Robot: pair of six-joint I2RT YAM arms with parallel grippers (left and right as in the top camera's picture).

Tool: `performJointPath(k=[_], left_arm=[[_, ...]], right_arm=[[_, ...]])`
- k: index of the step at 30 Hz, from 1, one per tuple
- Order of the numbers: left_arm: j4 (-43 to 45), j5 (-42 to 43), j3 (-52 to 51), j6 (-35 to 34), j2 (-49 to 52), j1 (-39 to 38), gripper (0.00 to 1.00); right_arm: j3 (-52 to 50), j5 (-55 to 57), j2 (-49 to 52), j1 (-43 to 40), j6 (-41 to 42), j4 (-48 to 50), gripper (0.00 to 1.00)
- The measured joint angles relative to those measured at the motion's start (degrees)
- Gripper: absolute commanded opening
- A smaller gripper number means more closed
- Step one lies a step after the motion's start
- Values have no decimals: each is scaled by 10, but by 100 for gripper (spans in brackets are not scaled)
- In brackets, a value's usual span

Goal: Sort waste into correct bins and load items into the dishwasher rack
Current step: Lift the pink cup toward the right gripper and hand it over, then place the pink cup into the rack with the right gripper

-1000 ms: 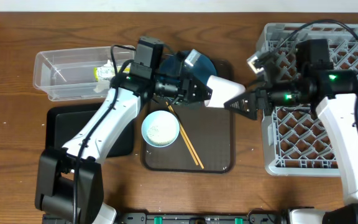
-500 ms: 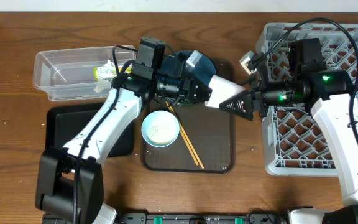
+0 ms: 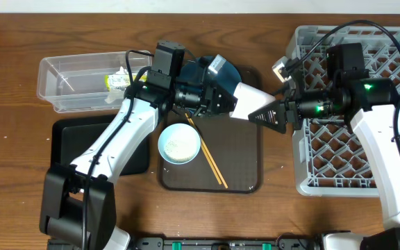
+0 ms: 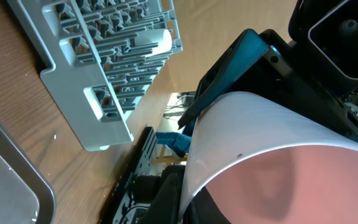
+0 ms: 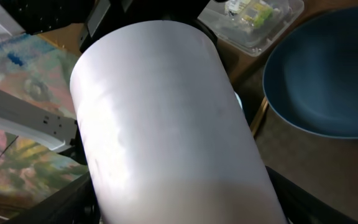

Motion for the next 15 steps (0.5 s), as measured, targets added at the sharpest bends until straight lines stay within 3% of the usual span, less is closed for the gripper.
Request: performJointPath(k=[6, 10, 15], left_arm=[[17, 0, 0, -12, 1, 3, 8], [17, -9, 0, -9, 1, 2, 28], [4, -33, 0, 3, 1, -2, 41]], right_arm=[[0, -4, 0, -3, -6, -2, 59], [0, -2, 0, -3, -5, 0, 51], [0, 36, 0, -7, -3, -7, 39]])
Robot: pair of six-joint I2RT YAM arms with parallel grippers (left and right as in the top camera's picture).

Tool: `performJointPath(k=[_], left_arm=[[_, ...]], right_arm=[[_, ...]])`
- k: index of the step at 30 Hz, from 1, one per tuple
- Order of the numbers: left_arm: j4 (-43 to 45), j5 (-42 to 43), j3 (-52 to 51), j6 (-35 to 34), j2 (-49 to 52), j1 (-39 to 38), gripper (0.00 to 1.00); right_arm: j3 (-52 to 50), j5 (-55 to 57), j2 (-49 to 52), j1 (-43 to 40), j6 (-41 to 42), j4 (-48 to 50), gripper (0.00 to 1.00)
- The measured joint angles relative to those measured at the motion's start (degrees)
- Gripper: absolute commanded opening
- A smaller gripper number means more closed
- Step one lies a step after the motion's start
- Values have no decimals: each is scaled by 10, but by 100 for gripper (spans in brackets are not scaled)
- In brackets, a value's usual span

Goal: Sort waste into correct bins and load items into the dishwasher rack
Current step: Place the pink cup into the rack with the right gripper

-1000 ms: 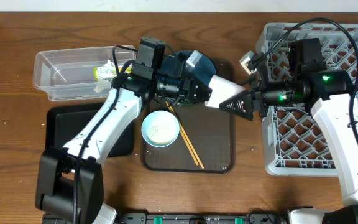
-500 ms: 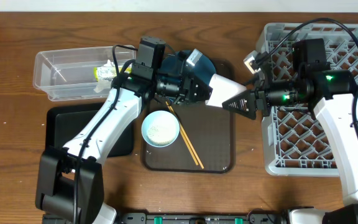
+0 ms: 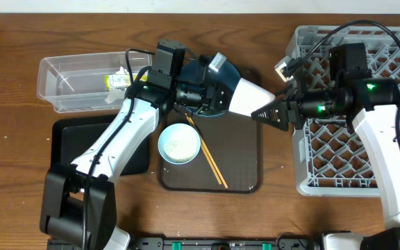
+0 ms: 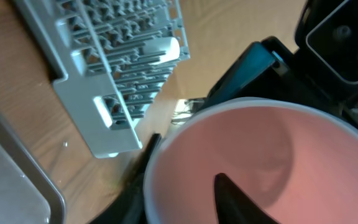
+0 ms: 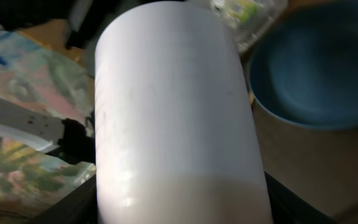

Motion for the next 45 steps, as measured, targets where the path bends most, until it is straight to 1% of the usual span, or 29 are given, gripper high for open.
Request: performJointPath(k=[2, 5, 6, 7, 9, 10, 12, 14, 17, 20, 22, 24, 29, 35, 39, 42, 45], left_arm=[[-30, -21, 0, 14, 0, 0, 46], [-120, -83, 1, 48, 0, 0, 49], [-151, -107, 1, 61, 0, 0, 49], [-182, -134, 1, 74, 0, 0, 50], [-253, -199, 1, 104, -1, 0, 49], [-281, -226, 0, 118, -2, 1, 49], [-335, -286, 0, 143, -9, 8, 49], [-374, -337, -1, 162, -29, 22, 50], [-410, -403, -1, 185, -84, 50, 49], [-427, -457, -1, 200, -149, 72, 50], [-430, -487, -1, 204, -189, 81, 52], [-432, -506, -1, 209, -216, 85, 53], [-438, -531, -1, 214, -248, 87, 54], [-450, -538, -1, 215, -247, 87, 54], [-452, -540, -1, 216, -247, 87, 54], [-452, -542, -1, 216, -247, 87, 54], [-452, -542, -1, 216, -247, 87, 54]], right_arm=[[0, 24, 0, -1, 0, -7, 33], [0, 75, 0, -1, 15, -14, 26], [0, 97, 0, -1, 25, -15, 25], [0, 120, 0, -2, 37, -17, 22], [0, 171, 0, -6, 65, -26, 10], [0, 201, 0, -12, 83, -37, 6], [3, 253, -1, -24, 113, -60, 2], [14, 302, -1, -44, 142, -83, 1], [50, 372, -1, -85, 179, -109, 1], [89, 440, -2, -128, 210, -113, 1], [108, 481, -2, -155, 230, -113, 1], [120, 519, -2, -183, 250, -109, 1], [132, 589, -2, -280, 306, -79, 1], [147, 613, 9, -380, 345, -58, 1], [202, 614, 56, -433, 365, -74, 1], [245, 606, 104, -458, 374, -79, 1], [263, 600, 141, -473, 381, -78, 1]])
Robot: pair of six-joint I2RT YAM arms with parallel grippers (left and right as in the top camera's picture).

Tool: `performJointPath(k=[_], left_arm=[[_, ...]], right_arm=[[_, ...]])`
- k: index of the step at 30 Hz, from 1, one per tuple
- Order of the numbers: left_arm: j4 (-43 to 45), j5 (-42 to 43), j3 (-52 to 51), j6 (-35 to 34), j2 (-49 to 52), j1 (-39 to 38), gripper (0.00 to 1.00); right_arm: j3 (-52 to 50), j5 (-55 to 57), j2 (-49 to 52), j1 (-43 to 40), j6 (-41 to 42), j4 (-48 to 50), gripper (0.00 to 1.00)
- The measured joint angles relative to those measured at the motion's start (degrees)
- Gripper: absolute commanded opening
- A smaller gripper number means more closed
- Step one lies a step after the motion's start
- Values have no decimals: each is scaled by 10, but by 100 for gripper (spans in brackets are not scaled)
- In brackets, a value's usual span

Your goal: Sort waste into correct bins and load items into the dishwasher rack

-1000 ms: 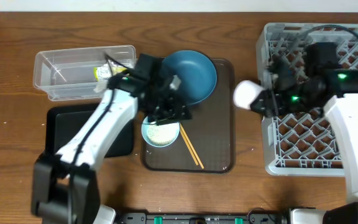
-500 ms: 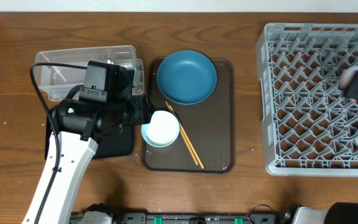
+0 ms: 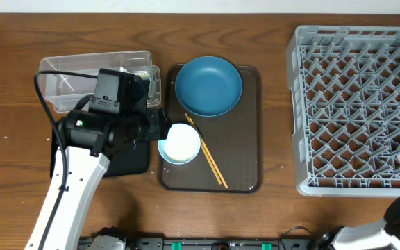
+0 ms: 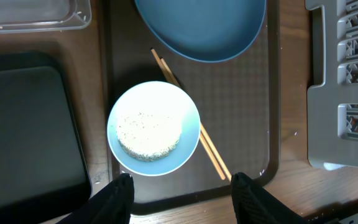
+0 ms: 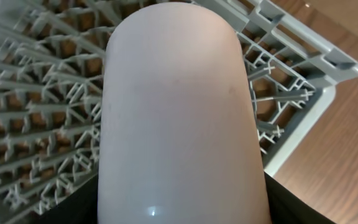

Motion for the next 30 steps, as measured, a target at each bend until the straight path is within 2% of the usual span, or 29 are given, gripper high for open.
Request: performJointPath(k=[11, 13, 17, 18, 25, 30], left_arm=[[0, 0, 0, 0, 0, 0, 54], [0, 0, 0, 0, 0, 0, 54], [0, 0, 0, 0, 0, 0, 54], [0, 0, 0, 0, 0, 0, 54], [0, 0, 0, 0, 0, 0, 54], [0, 0, 0, 0, 0, 0, 54]], right_arm=[[1, -23, 108, -32, 17, 14, 2], [1, -28, 115, -33, 17, 17, 11], [1, -40, 126, -33, 17, 17, 60], [1, -42, 129, -33, 18, 17, 66], [1, -50, 138, -33, 25, 21, 75], [1, -52, 138, -33, 26, 21, 76]])
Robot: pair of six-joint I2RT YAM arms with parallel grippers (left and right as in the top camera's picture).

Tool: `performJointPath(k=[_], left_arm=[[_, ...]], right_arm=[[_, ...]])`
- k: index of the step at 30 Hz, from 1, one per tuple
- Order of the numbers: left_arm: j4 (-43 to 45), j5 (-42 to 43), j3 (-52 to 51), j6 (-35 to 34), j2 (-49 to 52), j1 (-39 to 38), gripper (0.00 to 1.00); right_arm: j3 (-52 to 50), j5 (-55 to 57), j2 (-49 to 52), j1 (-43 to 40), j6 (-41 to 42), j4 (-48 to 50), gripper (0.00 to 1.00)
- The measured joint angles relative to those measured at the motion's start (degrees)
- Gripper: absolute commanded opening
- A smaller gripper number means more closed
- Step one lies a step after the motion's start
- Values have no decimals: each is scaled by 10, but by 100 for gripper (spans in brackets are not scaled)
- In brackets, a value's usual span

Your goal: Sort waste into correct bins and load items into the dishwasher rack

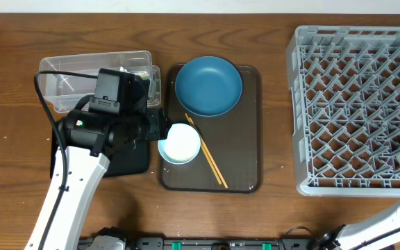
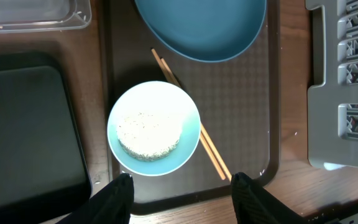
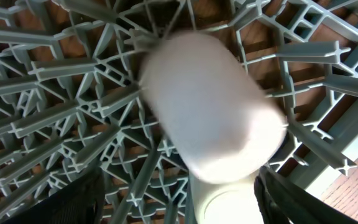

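Observation:
A white cup [image 3: 210, 124] lies blurred down among the ribs of the grey dishwasher rack [image 1: 298, 104], near its front right corner. My right gripper [image 3: 179, 199] hangs open above the cup, with a wide gap on the left side. In the overhead view the cup shows at the right edge. My left gripper [image 2: 183, 186] is open over the brown tray's [image 1: 248, 167] front edge, just short of a light-blue bowl of rice [image 2: 153, 128]. Chopsticks [image 2: 197, 142] lie beside the bowl, and a blue plate [image 1: 208, 85] sits at the tray's far end.
A clear plastic bin [image 1: 82, 83] holding a wrapper stands at the back left. A black bin [image 1: 127, 156] lies in front of it, under my left arm. The rack [image 2: 347, 93] fills the table's right side.
The white cup filled the space between my right fingers above the rack's corner. Now it sits lower among the ribs, away from the fingers. The left arm has not moved.
At first both grippers met at the white cup over the tray, the left one holding it. Half a second later the right gripper had it. Later the left gripper hung open over the rice bowl and the right held the cup over the rack, where it now lies.

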Motion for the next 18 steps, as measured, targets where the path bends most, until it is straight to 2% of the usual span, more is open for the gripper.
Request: performJointPath(k=[7, 13, 18], left_arm=[[0, 0, 0, 0, 0, 0, 54], [0, 0, 0, 0, 0, 0, 54], [0, 0, 0, 0, 0, 0, 55]], right_arm=[[0, -18, 0, 0, 0, 0, 74], [0, -33, 0, 0, 1, -9, 68], [0, -78, 0, 0, -13, -15, 68]])
